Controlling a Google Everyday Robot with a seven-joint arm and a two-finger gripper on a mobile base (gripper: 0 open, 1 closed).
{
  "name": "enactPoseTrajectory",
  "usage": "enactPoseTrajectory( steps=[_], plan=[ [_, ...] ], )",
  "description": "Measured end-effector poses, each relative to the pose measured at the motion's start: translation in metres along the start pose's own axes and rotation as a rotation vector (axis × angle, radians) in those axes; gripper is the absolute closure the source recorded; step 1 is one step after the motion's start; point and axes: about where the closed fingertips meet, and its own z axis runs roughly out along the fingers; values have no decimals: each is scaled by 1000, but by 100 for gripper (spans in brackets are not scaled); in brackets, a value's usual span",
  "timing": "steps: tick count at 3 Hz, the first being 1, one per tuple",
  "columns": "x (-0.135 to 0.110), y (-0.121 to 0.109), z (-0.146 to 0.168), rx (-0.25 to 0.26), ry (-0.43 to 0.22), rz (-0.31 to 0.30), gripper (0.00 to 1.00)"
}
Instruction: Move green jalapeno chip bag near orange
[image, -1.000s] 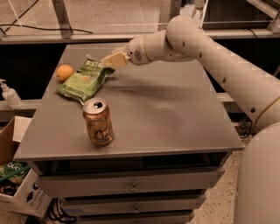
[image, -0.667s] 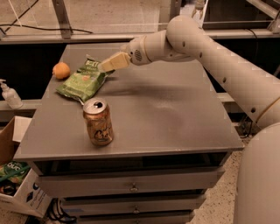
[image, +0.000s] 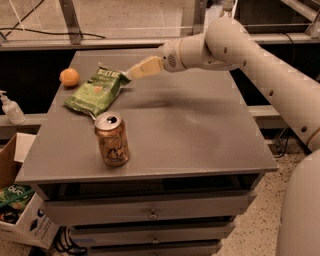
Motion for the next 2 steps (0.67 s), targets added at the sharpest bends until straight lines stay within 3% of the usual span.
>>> enactPoseTrajectory(
  steps=[1, 2],
  plan=[
    [7, -36, -33, 86, -18, 26, 0],
    [20, -71, -73, 139, -38, 47, 0]
  ],
)
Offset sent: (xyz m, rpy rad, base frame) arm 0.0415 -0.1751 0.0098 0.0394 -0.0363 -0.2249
